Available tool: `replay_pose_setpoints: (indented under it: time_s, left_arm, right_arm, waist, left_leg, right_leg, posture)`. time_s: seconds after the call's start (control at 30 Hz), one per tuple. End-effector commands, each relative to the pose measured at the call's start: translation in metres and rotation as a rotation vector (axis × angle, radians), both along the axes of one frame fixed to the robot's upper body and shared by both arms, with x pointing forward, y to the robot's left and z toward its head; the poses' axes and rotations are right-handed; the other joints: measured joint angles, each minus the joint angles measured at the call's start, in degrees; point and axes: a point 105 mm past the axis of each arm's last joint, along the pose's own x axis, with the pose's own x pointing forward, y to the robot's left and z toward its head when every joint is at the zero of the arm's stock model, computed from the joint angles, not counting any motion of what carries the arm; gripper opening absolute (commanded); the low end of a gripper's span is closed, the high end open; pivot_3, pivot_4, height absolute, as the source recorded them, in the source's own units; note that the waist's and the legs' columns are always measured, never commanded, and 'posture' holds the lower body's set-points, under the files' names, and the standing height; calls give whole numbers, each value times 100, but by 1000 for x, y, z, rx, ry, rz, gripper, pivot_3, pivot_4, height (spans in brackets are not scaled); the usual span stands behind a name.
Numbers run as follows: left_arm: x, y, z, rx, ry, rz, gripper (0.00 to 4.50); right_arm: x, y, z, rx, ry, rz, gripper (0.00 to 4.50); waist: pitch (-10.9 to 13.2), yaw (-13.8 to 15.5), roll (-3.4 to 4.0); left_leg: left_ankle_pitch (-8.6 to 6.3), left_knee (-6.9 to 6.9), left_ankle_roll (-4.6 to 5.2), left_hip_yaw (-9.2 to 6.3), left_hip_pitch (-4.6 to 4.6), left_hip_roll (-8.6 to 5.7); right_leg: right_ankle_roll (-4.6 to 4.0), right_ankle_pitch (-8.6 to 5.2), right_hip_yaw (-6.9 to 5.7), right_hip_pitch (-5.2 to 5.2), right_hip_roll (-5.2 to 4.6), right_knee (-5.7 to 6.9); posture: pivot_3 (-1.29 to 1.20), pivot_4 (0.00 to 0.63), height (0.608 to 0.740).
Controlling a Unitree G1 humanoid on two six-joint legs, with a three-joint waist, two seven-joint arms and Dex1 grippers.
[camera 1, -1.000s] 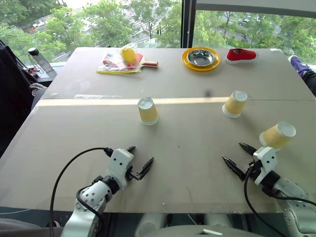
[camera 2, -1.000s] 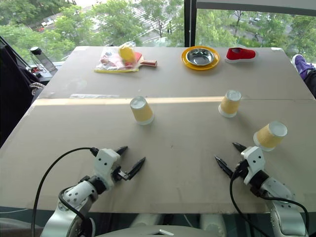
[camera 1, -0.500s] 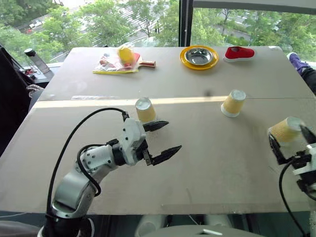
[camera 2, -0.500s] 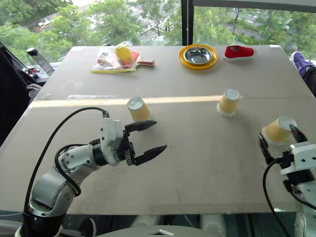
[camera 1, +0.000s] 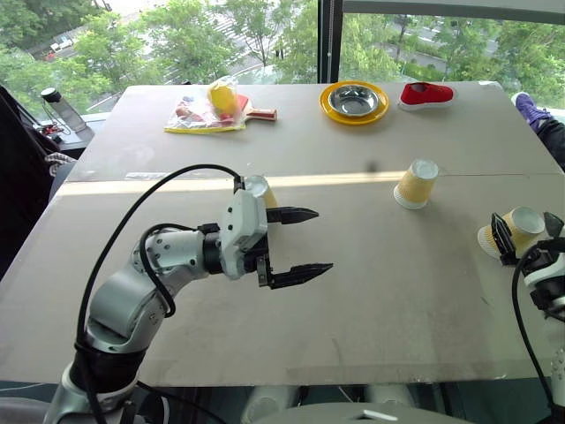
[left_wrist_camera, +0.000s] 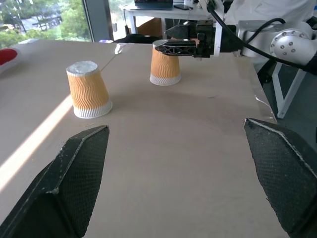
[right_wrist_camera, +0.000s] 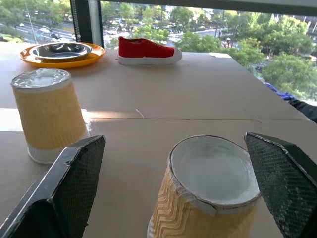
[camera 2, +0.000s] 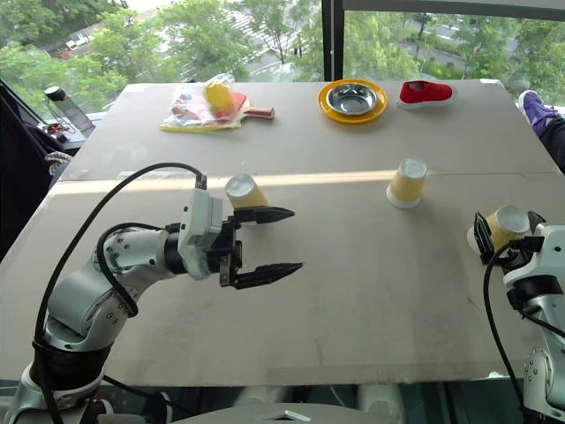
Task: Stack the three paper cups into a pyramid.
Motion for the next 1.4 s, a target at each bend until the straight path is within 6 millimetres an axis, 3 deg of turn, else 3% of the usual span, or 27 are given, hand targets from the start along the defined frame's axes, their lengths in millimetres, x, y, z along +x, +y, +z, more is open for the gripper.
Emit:
replay_pose_setpoints:
  time_s: [0.03,0.17,0.4,0.6,0.87,1.17,1.27,1.33,1.4]
  left_arm:
    - [-8,0,11,1,-26,-27,4468]
    - [-12,2,12,30,-20,-36,4468]
    - [-13,3,18,22,-40,-18,4468]
    - [-11,4,16,24,-45,-9,4468]
    - [-8,6,14,26,-56,-2,4468]
    - [-8,6,13,30,-61,-10,4468]
    - [-9,7,13,31,-63,-5,4500]
    - [-9,7,12,31,-63,-1,4500]
    - [-8,8,12,31,-64,6,4500]
  right_arm:
    - [4,-9,4,2,18,-3,4467]
    - [11,-19,-1,37,41,-38,4467]
    - [10,-37,6,-70,-8,-128,4467]
    - [10,-39,7,-81,-30,-139,4467]
    - [3,-25,5,-124,-51,-82,4467]
    - [8,-27,-4,84,-24,-82,4467]
    - [9,-27,-1,81,-41,-74,3614]
    - [9,-26,-1,81,-42,-66,2543]
    - [10,-24,0,71,-40,-56,2141]
  waist:
    - [1,-8,-3]
    - [1,-25,-11]
    - [1,-12,-15]
    - [2,-17,-13]
    - [3,-7,-12]
    - [3,-12,-11]
    - [3,-12,-11]
    - [3,-12,-11]
    - [3,-12,-11]
  left_leg:
    - [0,0,0,0,1,0]
    - [0,1,1,1,4,0]
    - [0,3,1,2,6,0]
    - [0,3,1,6,6,0]
    - [0,2,0,6,5,0]
    - [0,2,1,7,5,0]
    - [0,2,1,7,5,0]
    - [0,2,1,7,5,0]
    - [0,2,1,7,5,0]
  right_leg:
    - [0,0,4,0,0,-1]
    - [1,1,7,0,2,0]
    - [1,1,9,0,3,4]
    - [1,1,14,-2,3,4]
    - [1,1,14,-2,2,4]
    - [1,1,16,-3,3,5]
    - [1,1,17,-3,3,4]
    - [1,1,17,-3,3,4]
    - [1,1,17,-4,3,5]
  posture:
    - [0,150,740]
    - [0,150,740]
    - [0,150,740]
    - [0,150,740]
    - [0,150,740]
    - [0,150,740]
    - [0,150,740]
    - [0,150,740]
    - [0,150,740]
